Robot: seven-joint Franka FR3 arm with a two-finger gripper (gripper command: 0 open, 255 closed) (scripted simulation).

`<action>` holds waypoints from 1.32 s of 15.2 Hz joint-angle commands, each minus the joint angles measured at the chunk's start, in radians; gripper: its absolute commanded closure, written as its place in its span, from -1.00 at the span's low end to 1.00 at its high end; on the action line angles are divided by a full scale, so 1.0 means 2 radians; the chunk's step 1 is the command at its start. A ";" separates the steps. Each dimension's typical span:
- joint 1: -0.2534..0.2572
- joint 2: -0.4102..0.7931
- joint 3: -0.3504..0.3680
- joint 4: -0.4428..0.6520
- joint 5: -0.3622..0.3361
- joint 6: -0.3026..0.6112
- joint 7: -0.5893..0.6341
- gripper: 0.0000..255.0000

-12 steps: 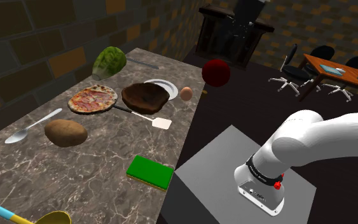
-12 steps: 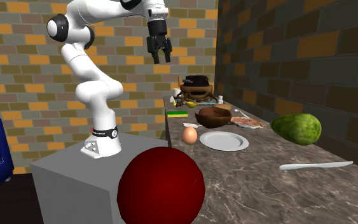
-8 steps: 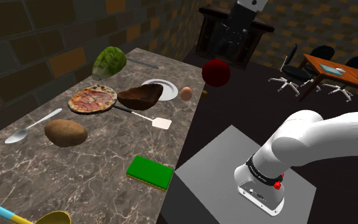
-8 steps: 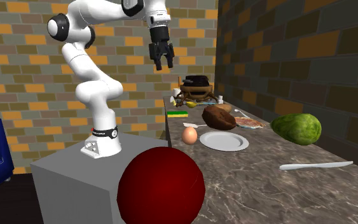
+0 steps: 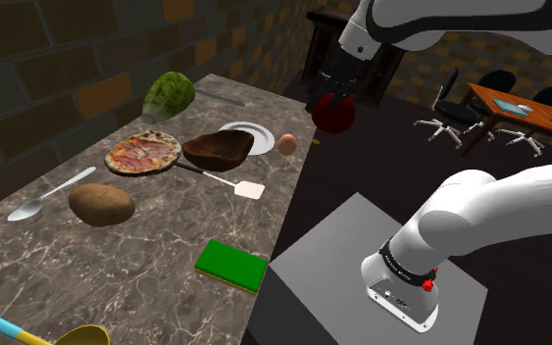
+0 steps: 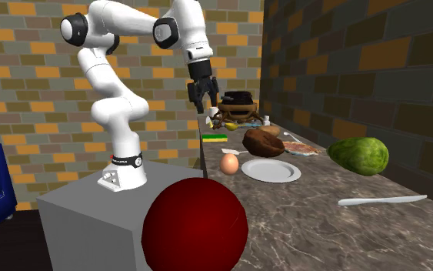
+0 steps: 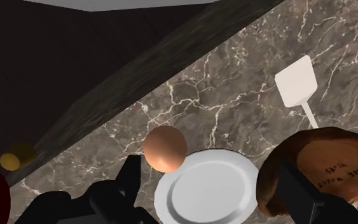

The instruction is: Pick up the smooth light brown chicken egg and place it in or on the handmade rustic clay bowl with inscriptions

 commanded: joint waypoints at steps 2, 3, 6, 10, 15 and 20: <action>-0.001 0.032 -0.013 -0.027 0.010 0.063 -0.018 -1.00; 0.000 0.045 -0.017 -0.032 0.015 0.082 -0.024 -1.00; 0.005 0.091 -0.030 -0.044 0.033 0.142 -0.046 -1.00; 0.018 0.162 -0.051 -0.047 0.071 0.217 -0.084 -1.00; 0.030 0.204 -0.057 -0.048 0.100 0.259 -0.108 -1.00; 0.041 0.235 -0.057 -0.050 0.124 0.291 -0.125 -1.00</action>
